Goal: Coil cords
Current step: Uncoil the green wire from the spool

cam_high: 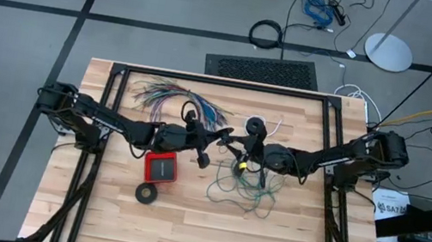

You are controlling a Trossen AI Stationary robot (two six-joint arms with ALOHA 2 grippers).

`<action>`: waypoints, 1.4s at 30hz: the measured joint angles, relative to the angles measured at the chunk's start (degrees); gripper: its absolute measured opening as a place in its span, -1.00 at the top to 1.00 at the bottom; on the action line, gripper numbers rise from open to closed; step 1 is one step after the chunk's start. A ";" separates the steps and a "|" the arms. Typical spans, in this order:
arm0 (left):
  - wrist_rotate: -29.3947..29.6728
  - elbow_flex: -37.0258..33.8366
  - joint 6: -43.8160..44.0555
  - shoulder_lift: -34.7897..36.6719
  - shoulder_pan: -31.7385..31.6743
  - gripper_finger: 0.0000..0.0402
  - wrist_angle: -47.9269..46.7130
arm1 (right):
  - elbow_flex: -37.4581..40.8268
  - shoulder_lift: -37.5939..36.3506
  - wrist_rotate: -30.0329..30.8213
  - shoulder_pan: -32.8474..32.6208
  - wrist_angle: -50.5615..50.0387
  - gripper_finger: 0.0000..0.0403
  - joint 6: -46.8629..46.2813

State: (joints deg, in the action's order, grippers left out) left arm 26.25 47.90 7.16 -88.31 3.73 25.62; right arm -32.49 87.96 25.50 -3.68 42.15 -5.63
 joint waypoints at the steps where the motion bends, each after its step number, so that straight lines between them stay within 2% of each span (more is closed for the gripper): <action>1: -0.39 0.00 0.06 0.00 -0.02 0.97 0.39 | -0.02 0.00 -0.04 0.10 0.16 0.36 0.07; 3: -0.78 0.00 0.08 0.00 0.04 0.97 1.02 | -0.02 0.00 -0.37 0.28 -0.26 0.47 -0.26; 7: -0.80 0.00 0.06 0.00 0.07 0.97 2.17 | -0.02 0.00 -2.15 0.32 -0.33 0.84 -0.58; 9: -0.80 0.00 0.04 0.00 0.07 0.97 2.59 | -0.02 0.00 -3.26 0.31 -0.34 0.95 -0.59; 17: 0.33 0.00 -0.23 0.00 -0.59 0.97 1.98 | -0.02 -0.05 -3.41 -1.80 1.80 0.99 -1.20; 24: 4.31 0.00 -3.40 0.00 -2.14 0.97 1.53 | -2.80 -0.09 -6.39 -3.98 1.41 1.00 -1.18; 30: 8.83 0.00 -6.64 -0.48 -2.97 0.97 -2.92 | -6.51 -0.34 -6.07 -7.22 -0.72 1.00 2.26; 34: 11.60 0.00 -7.98 -0.55 -2.95 0.97 -6.67 | -6.99 -2.16 -2.63 -8.91 -3.06 1.00 4.44; 42: 13.28 0.00 -9.37 -0.55 -3.04 0.97 -7.28 | -6.99 -10.96 13.46 -11.54 -16.11 1.00 7.62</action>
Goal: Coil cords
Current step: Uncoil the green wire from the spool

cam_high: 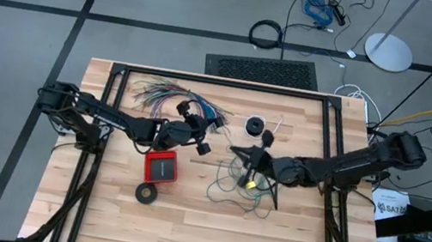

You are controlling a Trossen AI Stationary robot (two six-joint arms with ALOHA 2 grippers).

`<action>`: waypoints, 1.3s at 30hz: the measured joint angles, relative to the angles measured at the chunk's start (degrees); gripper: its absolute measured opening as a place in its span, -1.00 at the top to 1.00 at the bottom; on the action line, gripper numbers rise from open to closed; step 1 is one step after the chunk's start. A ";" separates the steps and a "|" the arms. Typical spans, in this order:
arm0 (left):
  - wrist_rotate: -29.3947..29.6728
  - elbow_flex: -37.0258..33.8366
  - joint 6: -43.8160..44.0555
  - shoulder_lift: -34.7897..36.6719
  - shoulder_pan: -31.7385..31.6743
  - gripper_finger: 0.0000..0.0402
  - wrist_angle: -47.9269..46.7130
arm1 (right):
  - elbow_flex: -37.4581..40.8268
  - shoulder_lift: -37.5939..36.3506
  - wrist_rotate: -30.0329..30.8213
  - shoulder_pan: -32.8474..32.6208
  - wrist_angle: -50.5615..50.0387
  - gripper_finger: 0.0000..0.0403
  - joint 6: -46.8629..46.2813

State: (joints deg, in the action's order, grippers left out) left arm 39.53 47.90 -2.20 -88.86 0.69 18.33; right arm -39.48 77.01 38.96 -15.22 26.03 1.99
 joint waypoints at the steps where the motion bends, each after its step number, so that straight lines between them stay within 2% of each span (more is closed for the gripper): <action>1: 0.00 0.00 -0.15 0.00 0.02 0.97 0.19 | 0.00 -1.05 1.05 0.00 -1.76 1.00 -0.59; 8: -1.23 0.00 -0.06 0.00 0.02 0.97 0.18 | 0.00 -4.39 3.52 0.11 -7.59 1.00 -1.01; 18: -1.94 0.00 0.33 0.00 0.02 0.97 -0.11 | 0.00 -4.39 8.04 -3.59 -2.97 1.00 6.85; 25: -2.90 0.00 0.43 0.00 0.02 0.97 -0.30 | 0.00 -4.39 8.92 -4.06 -1.76 1.00 8.11; 32: -5.16 -0.02 1.82 0.00 0.04 0.97 -1.68 | 0.00 -4.39 9.53 -5.59 3.06 1.00 13.59; 39: -5.14 -0.02 1.87 0.00 0.02 0.97 -1.76 | 0.00 -4.39 10.41 -5.06 1.47 1.00 12.16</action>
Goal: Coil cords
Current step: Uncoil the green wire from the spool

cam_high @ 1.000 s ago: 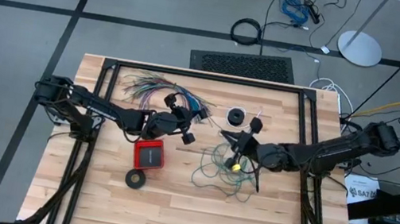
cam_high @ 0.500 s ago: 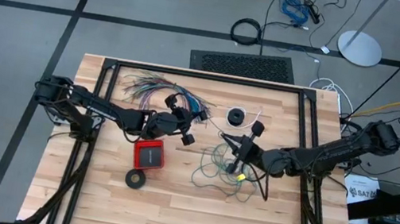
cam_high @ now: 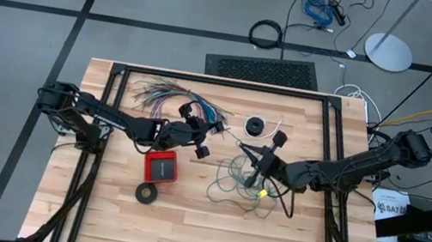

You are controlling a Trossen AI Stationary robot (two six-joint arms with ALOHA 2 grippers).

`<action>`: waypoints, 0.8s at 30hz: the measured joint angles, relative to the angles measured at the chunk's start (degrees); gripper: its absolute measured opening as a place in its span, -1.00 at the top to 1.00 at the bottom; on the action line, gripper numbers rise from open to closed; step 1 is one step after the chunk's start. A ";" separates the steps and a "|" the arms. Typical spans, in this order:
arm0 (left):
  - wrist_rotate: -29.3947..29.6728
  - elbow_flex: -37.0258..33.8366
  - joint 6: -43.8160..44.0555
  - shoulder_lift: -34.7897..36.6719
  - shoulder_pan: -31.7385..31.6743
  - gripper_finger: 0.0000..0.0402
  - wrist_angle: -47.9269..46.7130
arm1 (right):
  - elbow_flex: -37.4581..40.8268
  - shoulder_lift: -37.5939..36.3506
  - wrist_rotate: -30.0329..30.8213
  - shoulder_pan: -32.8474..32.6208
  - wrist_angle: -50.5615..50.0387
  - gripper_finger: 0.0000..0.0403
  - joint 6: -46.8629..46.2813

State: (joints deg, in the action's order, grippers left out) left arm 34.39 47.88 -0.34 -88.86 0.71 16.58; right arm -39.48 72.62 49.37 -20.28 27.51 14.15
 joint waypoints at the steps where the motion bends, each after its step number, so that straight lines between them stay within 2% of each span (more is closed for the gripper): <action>1: 0.00 0.00 0.00 0.00 0.00 0.97 -0.01 | 0.00 0.00 0.70 -0.08 0.00 1.00 0.04; 7: 0.00 0.00 0.04 0.00 0.00 0.97 0.13 | 0.00 0.00 2.51 0.21 -2.86 1.00 -2.02; 14: 0.02 0.00 0.04 0.00 0.09 0.97 1.11 | 0.00 0.00 8.21 2.14 -12.46 1.00 -9.35; 20: 0.02 0.00 0.04 0.00 0.09 0.97 1.77 | 0.00 0.00 7.62 5.90 -20.35 1.00 -17.01; 24: 0.02 0.00 0.02 0.00 0.08 0.97 3.29 | 0.00 0.00 2.04 9.43 -23.83 1.00 -21.26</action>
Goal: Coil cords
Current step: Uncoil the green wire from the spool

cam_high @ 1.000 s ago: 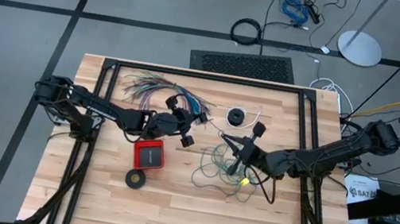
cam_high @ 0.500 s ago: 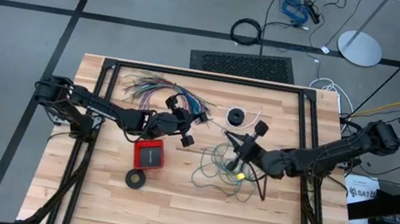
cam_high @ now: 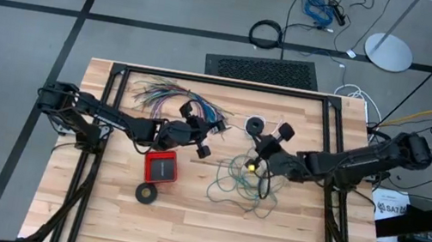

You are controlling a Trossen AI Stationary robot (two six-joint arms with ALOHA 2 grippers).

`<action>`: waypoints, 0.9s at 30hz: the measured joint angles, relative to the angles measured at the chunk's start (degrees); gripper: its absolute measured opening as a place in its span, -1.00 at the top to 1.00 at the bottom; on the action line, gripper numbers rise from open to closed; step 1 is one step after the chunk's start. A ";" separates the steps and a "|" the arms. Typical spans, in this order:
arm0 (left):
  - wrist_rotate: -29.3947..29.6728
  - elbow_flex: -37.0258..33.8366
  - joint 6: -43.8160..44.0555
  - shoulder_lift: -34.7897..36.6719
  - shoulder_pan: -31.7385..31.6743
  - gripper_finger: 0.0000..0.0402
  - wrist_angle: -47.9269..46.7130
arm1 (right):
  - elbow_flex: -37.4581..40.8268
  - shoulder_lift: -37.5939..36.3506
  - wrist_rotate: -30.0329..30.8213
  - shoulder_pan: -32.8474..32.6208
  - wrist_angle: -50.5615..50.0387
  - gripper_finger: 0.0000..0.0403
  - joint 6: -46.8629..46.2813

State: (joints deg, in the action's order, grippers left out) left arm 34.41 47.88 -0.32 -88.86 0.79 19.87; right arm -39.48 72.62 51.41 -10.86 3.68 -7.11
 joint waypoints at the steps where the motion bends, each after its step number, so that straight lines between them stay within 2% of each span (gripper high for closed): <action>1: 0.00 0.00 0.00 0.00 -0.03 0.97 0.39 | 0.00 0.00 -2.02 0.95 -0.62 1.00 -0.85; 5: -0.08 -0.02 -0.07 0.00 -0.08 0.97 3.41 | 0.00 0.79 -8.84 4.30 -0.96 1.00 -2.51; 17: -2.86 -0.02 0.41 0.00 -2.16 0.97 6.18 | 0.02 8.67 -18.56 9.48 4.81 1.00 -2.76; 27: 0.60 -0.40 -0.02 0.00 -4.40 0.97 -5.35 | 0.02 10.78 -18.99 10.10 6.52 0.95 -3.16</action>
State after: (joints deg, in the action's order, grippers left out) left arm 35.01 47.48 -0.34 -88.86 -3.61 14.52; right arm -39.46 83.40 32.42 -0.75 10.20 -10.27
